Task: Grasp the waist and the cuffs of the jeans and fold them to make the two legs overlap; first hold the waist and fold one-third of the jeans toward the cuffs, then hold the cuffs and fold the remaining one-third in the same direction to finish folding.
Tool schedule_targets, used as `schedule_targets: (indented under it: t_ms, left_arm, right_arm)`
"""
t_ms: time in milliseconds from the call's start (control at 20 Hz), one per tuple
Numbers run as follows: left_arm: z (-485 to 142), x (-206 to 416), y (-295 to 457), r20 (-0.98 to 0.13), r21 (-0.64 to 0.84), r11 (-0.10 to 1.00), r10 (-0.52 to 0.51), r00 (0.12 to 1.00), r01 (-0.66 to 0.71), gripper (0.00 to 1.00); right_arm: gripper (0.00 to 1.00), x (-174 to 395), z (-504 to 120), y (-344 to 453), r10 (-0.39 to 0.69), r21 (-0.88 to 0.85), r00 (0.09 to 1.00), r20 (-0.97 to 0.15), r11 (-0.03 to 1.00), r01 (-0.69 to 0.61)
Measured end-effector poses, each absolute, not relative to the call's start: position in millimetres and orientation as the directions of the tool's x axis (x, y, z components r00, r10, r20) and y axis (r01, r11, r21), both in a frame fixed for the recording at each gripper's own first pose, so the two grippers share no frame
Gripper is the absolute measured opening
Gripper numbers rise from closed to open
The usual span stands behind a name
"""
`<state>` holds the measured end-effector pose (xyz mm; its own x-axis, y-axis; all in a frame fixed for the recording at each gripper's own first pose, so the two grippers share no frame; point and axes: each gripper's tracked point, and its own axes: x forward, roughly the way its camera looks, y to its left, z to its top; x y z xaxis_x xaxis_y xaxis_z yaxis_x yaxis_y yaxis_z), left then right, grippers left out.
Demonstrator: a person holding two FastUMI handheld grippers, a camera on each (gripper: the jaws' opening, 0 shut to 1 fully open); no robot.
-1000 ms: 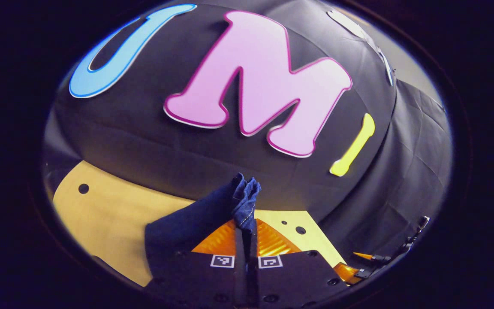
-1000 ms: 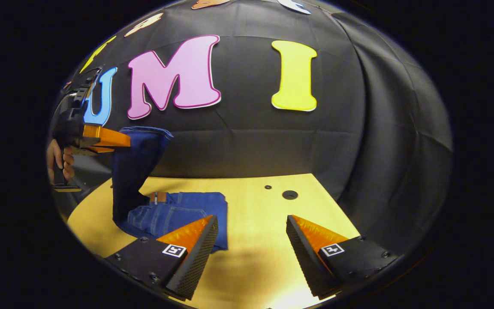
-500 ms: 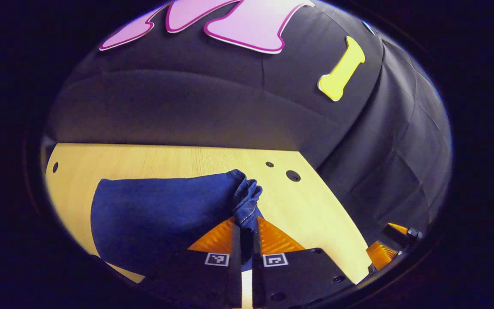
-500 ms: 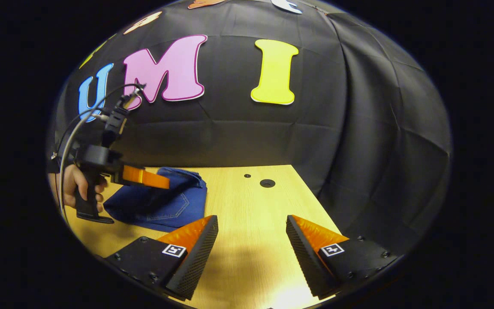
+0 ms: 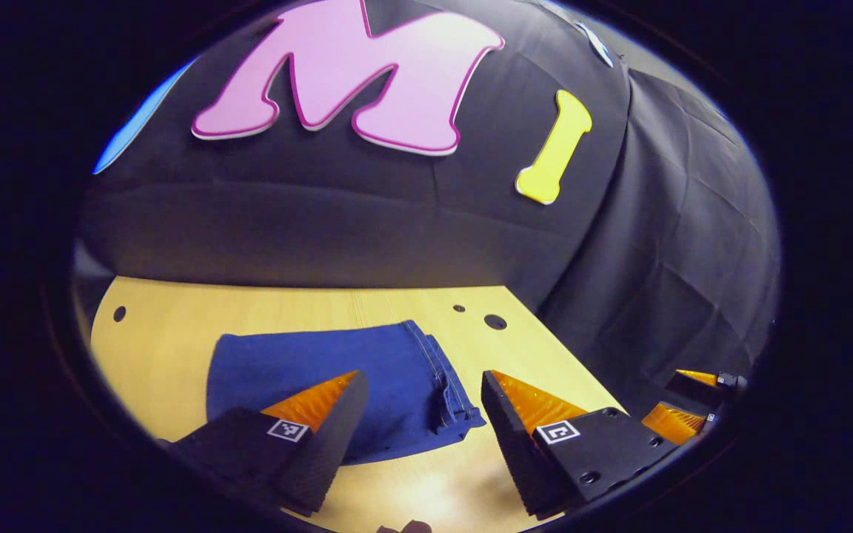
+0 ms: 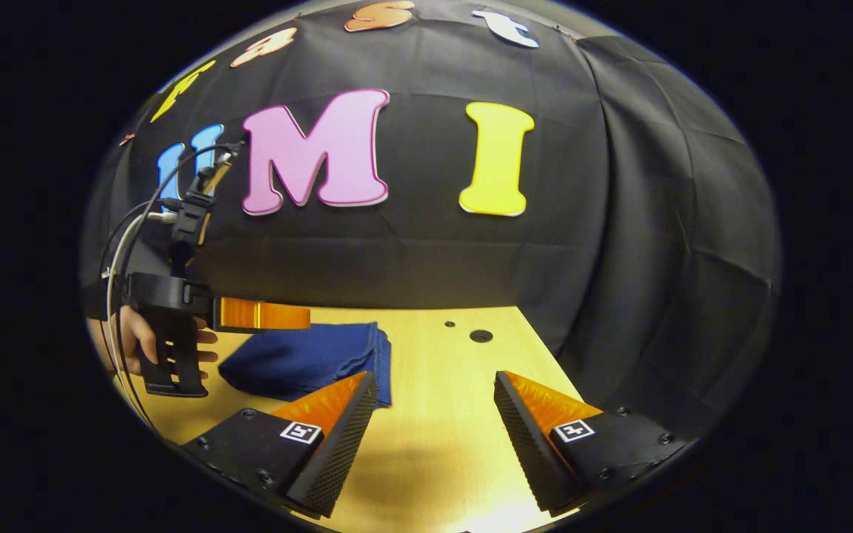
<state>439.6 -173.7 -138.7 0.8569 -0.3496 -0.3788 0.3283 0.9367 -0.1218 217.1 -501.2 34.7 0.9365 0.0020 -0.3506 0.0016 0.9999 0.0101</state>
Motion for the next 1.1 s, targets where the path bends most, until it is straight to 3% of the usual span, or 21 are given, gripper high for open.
schedule_targets:
  t_ms: [250, 500, 800, 950, 1100]
  left_arm:
    - [-37.4, 345.1, -116.8, -0.177, -0.059, 0.952, -0.306, 0.935, 0.301, 0.97]
    - [21.1, 249.0, -57.8, -0.063, -0.178, 0.954, -0.257, 0.964, 0.243, 0.96]
    - [54.9, 166.2, 12.0, 0.039, -0.180, 0.975, -0.122, 0.992, 0.127, 0.96]
    - [55.4, 135.1, 27.5, 0.052, -0.171, 0.981, -0.081, 0.995, 0.089, 0.96]
    - [58.3, 120.8, 37.3, 0.062, -0.141, 0.989, -0.032, 0.998, 0.041, 0.96]
  right_arm:
    - [0.97, 189.0, 112.8, -443.0, 0.074, 0.046, 0.967, -0.246, 0.997, -0.065]
    - [0.97, 144.4, 167.8, -390.6, 0.160, 0.063, 0.972, -0.170, 0.986, -0.152]
    - [0.97, 79.6, 204.7, -365.4, 0.147, 0.004, 0.984, -0.106, 0.989, -0.147]
    - [0.93, 52.3, 205.3, -374.8, 0.095, -0.011, 0.987, -0.127, 0.995, -0.097]
    - [0.96, 31.9, 198.8, -373.4, 0.094, 0.069, 0.981, -0.167, 0.994, -0.084]
